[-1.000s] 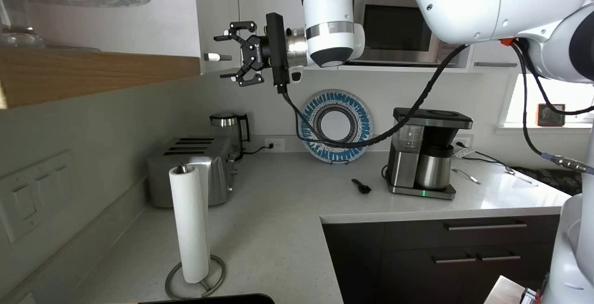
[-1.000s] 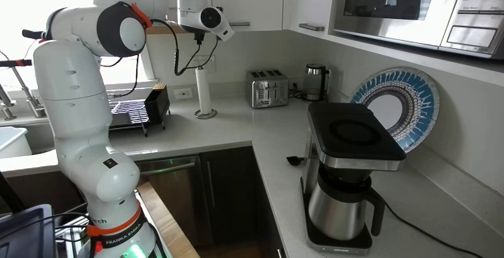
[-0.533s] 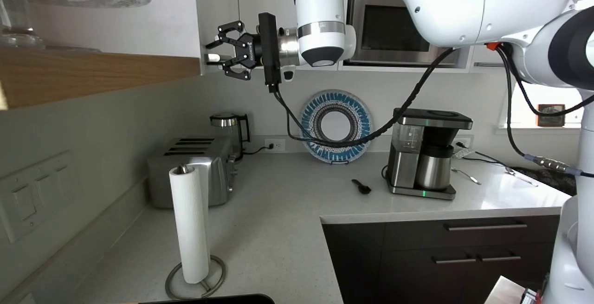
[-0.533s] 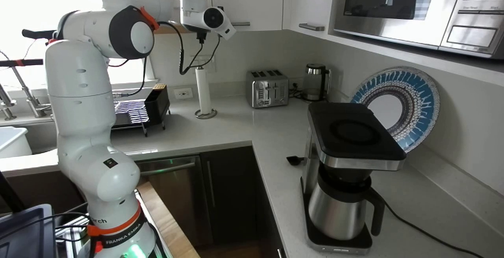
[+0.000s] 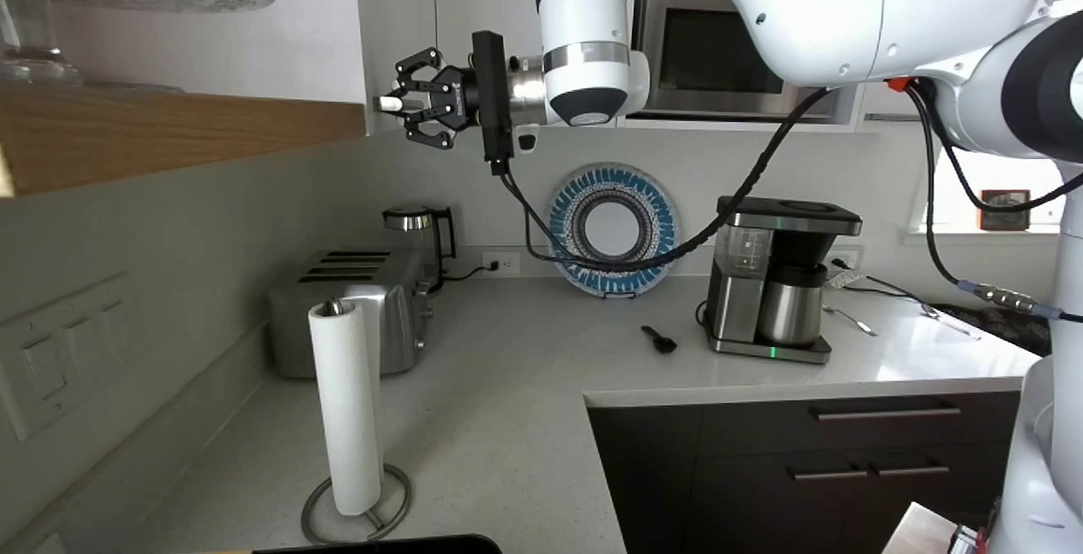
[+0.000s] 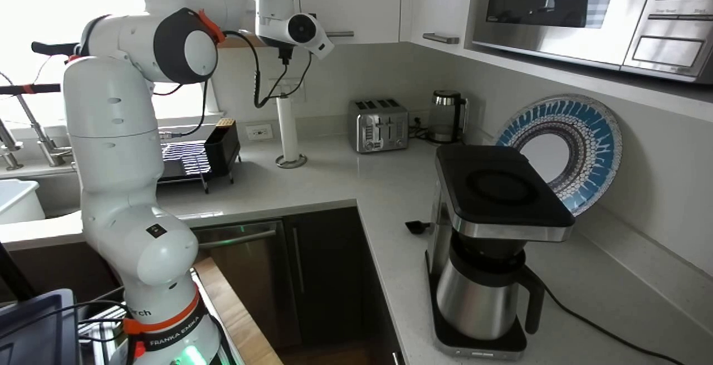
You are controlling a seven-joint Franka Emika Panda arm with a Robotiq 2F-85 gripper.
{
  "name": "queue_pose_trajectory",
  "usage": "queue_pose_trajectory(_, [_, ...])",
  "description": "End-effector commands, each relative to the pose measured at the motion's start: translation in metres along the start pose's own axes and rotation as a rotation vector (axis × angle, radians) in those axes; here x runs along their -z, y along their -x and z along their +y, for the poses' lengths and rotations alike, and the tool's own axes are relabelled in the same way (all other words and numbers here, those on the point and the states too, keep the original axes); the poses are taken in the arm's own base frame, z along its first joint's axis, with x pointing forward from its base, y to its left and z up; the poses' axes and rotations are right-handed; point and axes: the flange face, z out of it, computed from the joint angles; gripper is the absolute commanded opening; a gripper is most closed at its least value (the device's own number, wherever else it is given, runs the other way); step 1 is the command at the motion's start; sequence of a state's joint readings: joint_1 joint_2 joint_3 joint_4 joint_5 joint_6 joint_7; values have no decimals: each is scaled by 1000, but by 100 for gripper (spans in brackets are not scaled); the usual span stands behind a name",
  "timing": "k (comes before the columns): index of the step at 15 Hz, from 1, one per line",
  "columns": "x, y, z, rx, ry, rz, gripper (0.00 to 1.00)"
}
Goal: Open the upper cabinet door on the left
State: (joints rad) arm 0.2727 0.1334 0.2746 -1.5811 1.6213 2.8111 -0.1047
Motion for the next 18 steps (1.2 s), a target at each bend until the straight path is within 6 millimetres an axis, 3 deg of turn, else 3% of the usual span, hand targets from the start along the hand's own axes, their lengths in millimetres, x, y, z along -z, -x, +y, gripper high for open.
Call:
queue_pose_trajectory(1, [31, 5, -8, 1, -13, 39, 3])
queue_pose_trajectory(10, [122, -23, -12, 51, 13, 108, 3])
queue_pose_trajectory(18, [206, -66, -13, 56, 2, 298, 3])
